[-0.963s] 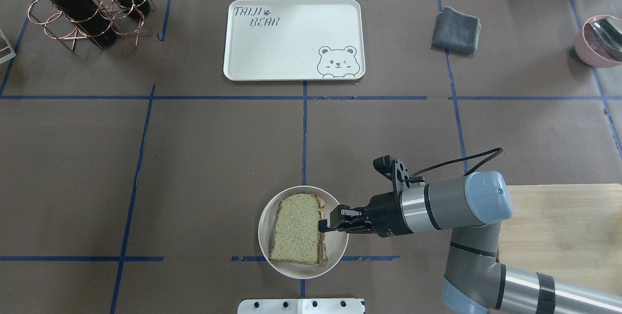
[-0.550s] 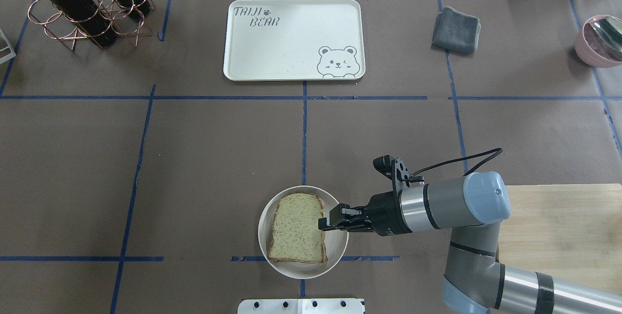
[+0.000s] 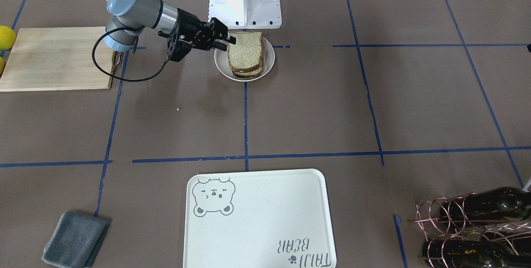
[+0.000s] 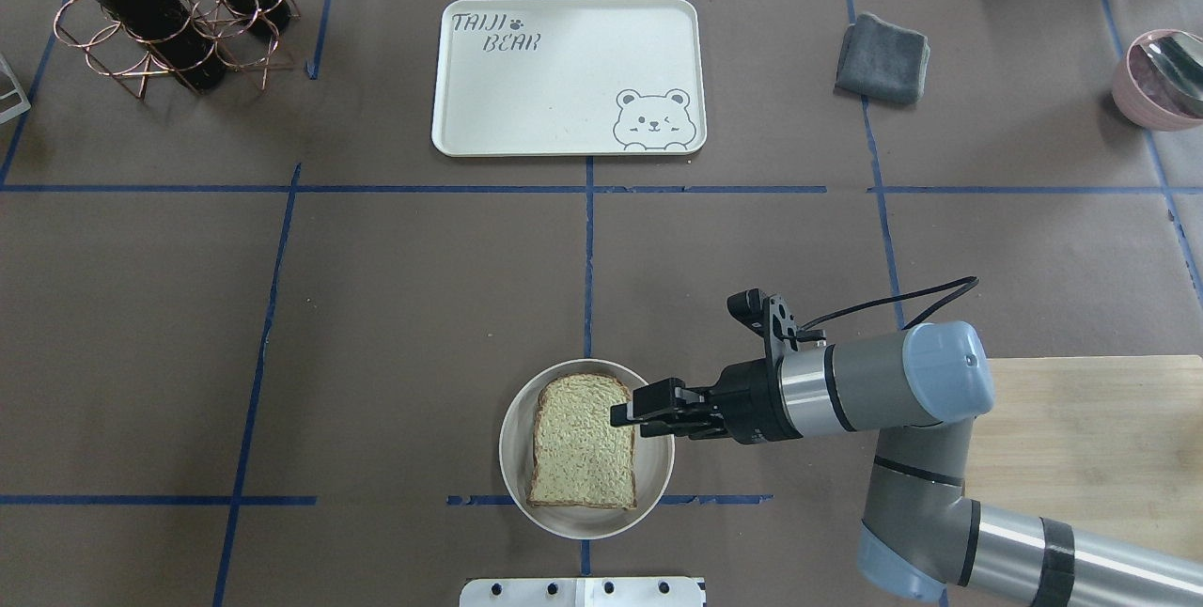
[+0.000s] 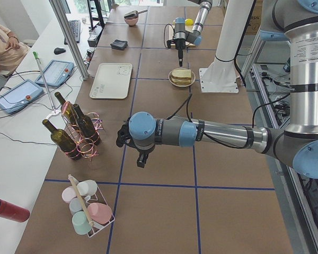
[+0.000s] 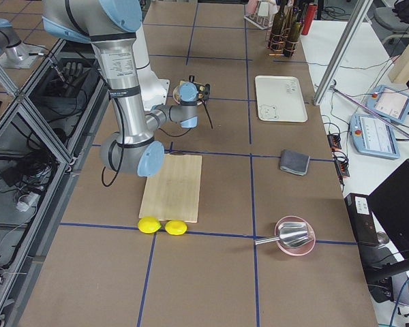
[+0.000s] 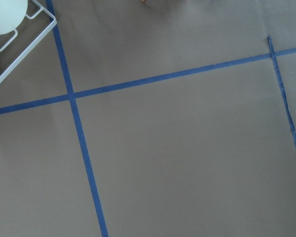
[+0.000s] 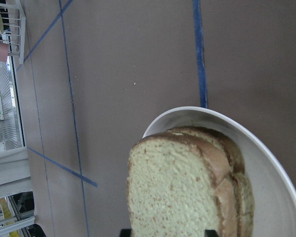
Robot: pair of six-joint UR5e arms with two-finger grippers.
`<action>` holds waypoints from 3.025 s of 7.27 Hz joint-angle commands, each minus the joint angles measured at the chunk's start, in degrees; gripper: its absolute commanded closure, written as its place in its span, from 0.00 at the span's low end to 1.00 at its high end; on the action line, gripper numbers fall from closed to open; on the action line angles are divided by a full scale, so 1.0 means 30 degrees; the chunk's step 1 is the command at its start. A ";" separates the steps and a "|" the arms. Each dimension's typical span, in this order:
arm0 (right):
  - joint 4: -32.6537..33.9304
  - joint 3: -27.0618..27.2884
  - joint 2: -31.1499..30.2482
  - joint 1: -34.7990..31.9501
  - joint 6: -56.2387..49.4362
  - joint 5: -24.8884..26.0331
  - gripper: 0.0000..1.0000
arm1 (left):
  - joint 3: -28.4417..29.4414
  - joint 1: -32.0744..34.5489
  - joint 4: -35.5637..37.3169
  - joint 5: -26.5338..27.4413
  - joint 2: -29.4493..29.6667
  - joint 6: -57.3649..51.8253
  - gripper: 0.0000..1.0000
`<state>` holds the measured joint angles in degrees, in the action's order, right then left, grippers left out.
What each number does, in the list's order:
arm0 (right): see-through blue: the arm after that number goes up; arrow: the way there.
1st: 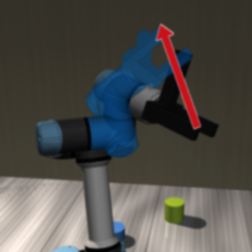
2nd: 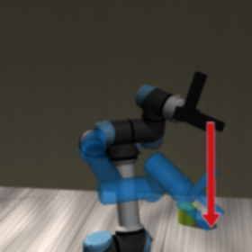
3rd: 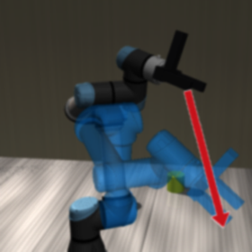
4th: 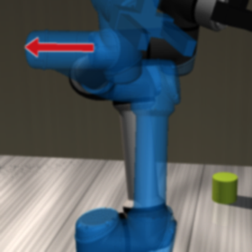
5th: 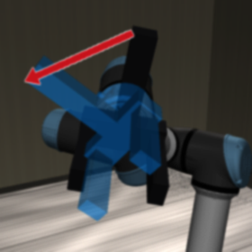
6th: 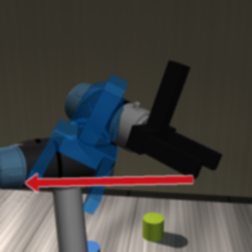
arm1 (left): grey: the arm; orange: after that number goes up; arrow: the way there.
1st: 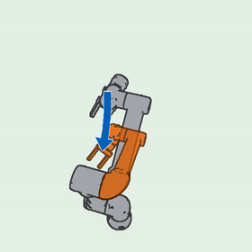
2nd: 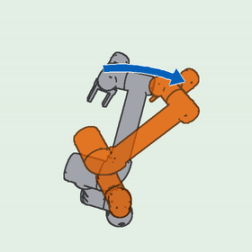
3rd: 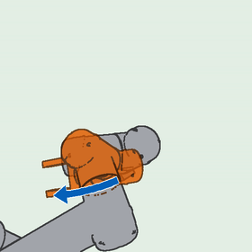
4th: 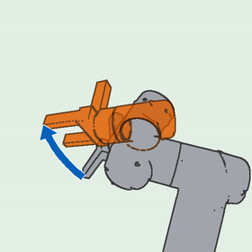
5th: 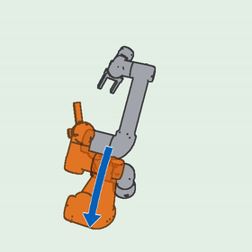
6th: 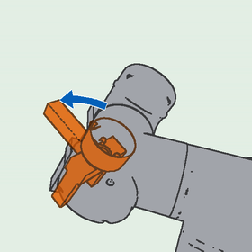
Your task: Make sandwich and place on tray
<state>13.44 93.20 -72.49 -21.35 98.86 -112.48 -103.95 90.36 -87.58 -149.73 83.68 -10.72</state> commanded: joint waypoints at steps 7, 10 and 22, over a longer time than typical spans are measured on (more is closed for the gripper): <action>0.5821 0.1718 -0.5071 -0.8932 -0.5074 -0.6389 0.00 | -0.1408 -1.1348 -1.7585 0.1906 0.0755 2.5074 0.00; 0.6476 0.1543 -0.6827 -1.0600 -1.0030 -0.7208 0.00 | -0.2407 -1.7560 -1.7448 0.7671 0.2661 3.1502 0.00; 1.4592 0.1542 -0.6714 -1.4739 -2.2114 -0.8122 0.00 | -0.0682 -2.4932 -0.8716 1.5074 0.9285 3.4158 0.56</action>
<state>57.19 97.78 -92.69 -65.55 32.59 -136.85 -106.53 16.49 -113.76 -105.12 111.43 91.67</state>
